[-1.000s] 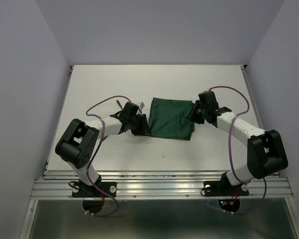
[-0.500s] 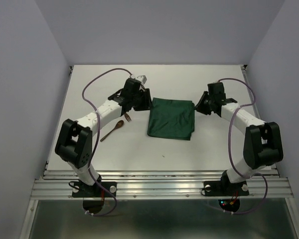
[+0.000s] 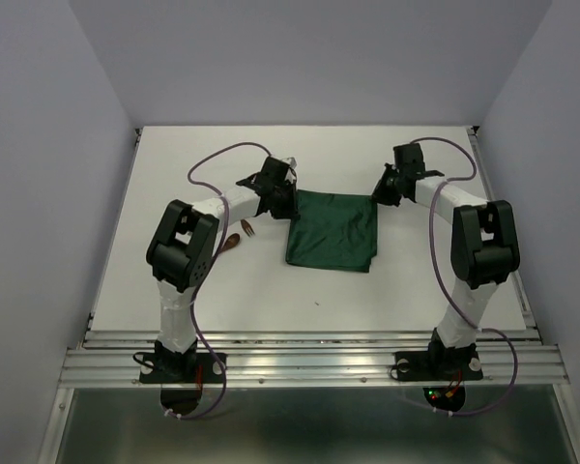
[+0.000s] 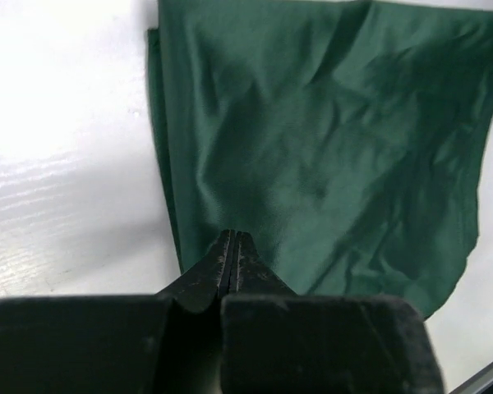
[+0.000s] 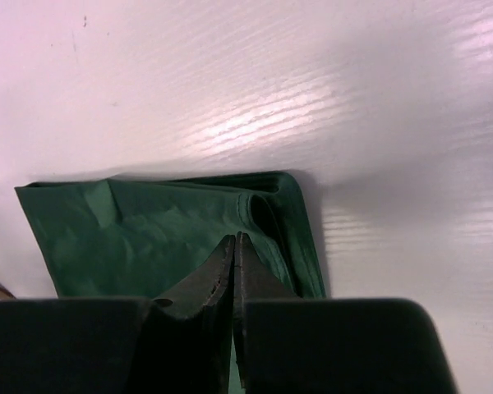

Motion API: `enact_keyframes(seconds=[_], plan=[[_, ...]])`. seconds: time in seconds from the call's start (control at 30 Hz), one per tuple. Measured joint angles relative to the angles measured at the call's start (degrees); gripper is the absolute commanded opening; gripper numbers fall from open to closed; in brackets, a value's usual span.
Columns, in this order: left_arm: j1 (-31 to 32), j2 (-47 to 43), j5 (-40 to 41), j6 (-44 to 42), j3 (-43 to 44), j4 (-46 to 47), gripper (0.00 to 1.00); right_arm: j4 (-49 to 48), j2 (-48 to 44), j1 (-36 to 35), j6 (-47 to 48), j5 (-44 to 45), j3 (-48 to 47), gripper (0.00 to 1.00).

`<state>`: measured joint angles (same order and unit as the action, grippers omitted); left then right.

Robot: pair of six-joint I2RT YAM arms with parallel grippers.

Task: Fold the napkin into a case and place the utensils inside
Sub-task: Smooth out the lower triangle-folded napkin at the center of the board.

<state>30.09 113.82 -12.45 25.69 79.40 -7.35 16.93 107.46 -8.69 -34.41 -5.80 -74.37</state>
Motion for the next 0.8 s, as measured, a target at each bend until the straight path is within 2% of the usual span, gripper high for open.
enact_keyframes(seconds=[0.33, 0.6, 0.8], plan=[[-0.07, 1.86, 0.57, 0.48, -2.99, 1.60, 0.00, -0.57, 9.20, 0.00, 0.63, 2.84, -5.33, 0.02], [-0.09, 1.81, 0.48, 0.11, -2.29, 0.57, 0.00, 0.22, 8.66, 0.00, 1.68, 3.89, -6.21, 0.03], [-0.09, 1.84, 0.46, -0.28, 3.67, -2.47, 0.00, 0.13, 1.77, -0.11, 1.60, 2.03, -3.32, 0.03]])
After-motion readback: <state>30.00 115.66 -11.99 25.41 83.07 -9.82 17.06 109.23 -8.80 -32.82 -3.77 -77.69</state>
